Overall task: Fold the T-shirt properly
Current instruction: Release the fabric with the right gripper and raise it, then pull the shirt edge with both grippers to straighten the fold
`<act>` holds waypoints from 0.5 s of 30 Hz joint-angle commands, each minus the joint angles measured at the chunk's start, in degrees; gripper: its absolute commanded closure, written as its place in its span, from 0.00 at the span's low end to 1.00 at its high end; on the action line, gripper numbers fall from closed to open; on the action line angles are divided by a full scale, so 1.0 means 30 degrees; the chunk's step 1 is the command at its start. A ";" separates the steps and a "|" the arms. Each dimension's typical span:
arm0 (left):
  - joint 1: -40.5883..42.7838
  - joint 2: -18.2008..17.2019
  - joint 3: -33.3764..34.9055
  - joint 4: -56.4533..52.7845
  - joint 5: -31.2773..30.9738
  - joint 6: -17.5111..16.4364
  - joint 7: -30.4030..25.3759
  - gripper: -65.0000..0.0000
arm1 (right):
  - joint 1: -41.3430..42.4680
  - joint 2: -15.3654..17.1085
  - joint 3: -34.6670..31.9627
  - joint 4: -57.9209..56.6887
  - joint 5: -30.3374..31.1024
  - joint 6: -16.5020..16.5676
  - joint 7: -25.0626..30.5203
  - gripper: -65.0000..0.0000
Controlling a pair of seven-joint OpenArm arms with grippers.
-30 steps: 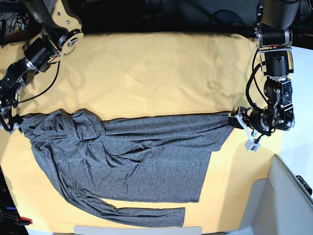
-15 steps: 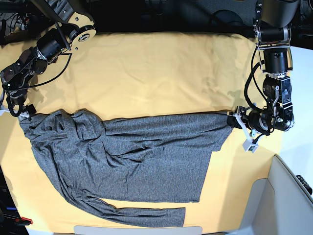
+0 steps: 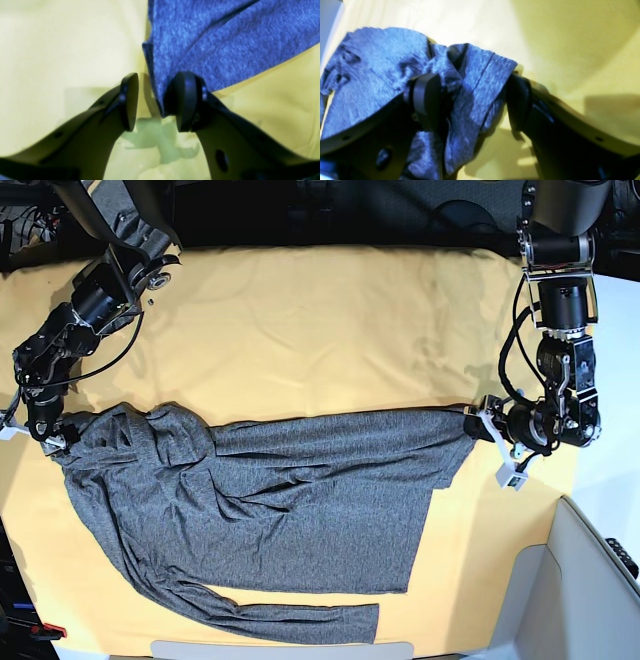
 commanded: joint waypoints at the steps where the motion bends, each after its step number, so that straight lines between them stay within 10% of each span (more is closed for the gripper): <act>1: -0.0324 -0.0273 -0.0106 0.0350 -0.0246 -0.0052 -0.0202 0.63 | 0.0233 0.0262 -0.0105 -0.0266 -0.0112 -0.0074 -0.0539 0.39; 8: -0.0295 0.0723 -0.0106 0.0233 -0.0217 -0.0052 -0.0202 0.62 | 0.0263 0.0701 -0.0105 -0.1761 -0.0024 -0.0016 -0.0393 0.88; 15: -0.0383 0.1368 -0.0136 0.0204 -0.0188 -0.0052 -0.0349 0.62 | 0.0116 0.0731 -0.0105 -0.1731 0.0504 -0.0016 -0.0393 0.88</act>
